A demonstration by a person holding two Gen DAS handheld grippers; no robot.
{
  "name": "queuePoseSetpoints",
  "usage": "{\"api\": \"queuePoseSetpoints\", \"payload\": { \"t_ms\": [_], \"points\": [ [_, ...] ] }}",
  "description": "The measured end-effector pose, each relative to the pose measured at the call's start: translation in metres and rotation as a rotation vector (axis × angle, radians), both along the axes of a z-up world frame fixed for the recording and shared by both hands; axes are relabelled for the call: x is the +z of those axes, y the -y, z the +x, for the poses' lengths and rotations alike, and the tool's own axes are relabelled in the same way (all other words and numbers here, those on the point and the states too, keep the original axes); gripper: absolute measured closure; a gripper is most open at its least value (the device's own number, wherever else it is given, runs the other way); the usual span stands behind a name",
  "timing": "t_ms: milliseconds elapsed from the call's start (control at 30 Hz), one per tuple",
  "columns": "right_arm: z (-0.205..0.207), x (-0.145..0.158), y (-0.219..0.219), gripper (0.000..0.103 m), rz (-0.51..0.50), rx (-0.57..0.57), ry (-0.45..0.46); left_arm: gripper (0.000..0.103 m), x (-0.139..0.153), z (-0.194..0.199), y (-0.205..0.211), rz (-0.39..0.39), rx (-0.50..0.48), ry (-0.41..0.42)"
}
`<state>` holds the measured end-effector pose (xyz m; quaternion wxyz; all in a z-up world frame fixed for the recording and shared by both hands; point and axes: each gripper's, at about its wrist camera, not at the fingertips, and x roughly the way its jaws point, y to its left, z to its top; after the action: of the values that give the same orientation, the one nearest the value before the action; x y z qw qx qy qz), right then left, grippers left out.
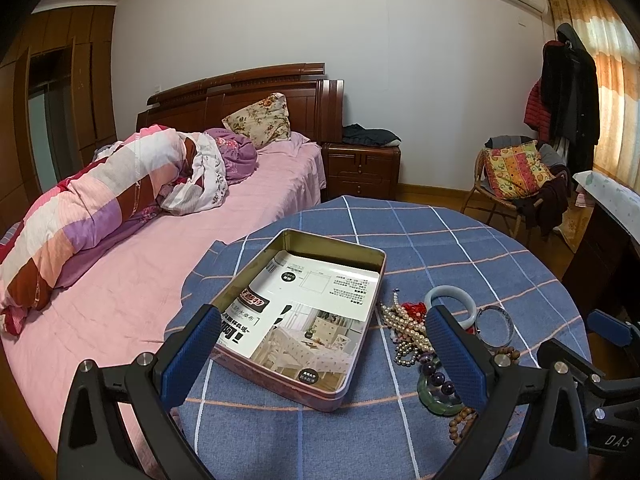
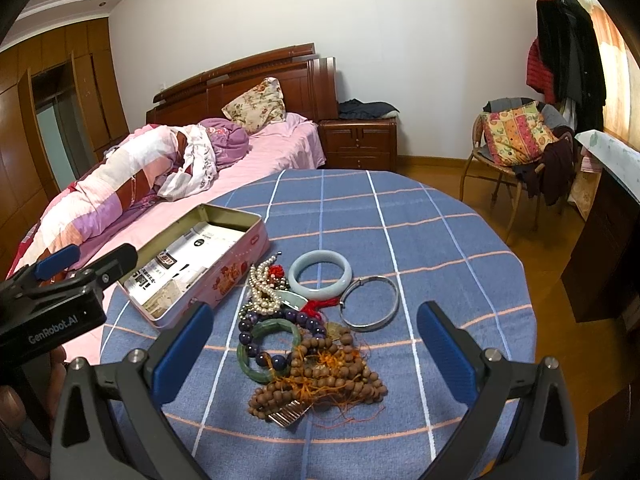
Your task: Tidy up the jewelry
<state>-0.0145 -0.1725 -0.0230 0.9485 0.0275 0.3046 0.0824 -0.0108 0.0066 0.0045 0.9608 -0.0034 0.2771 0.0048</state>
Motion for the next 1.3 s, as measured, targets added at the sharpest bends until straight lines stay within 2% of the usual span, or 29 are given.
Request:
{"api": "queuePoseSetpoints", "payload": {
  "t_ms": [533,767,967,1133,1300],
  "points": [
    [-0.004,-0.003,-0.003,0.0,0.005,-0.002,-0.008,0.001,-0.007,0.002,-0.002,0.009,0.009,-0.013],
    [-0.009,-0.016,0.01,0.0,-0.015,-0.01,-0.033,0.001,-0.026,0.003,-0.002,0.019,0.011,-0.04],
    [-0.002,-0.037,0.016,0.023,0.011,0.016,-0.129,0.001,-0.044,0.007,0.01,0.02,-0.042,-0.086],
    [0.003,-0.045,0.013,0.031,0.027,0.061,-0.173,0.001,-0.049,0.01,0.012,0.02,-0.051,-0.101],
    [0.011,-0.058,0.015,0.053,0.061,0.098,-0.246,0.001,-0.051,0.011,0.012,0.016,-0.055,-0.106]
  ]
}}
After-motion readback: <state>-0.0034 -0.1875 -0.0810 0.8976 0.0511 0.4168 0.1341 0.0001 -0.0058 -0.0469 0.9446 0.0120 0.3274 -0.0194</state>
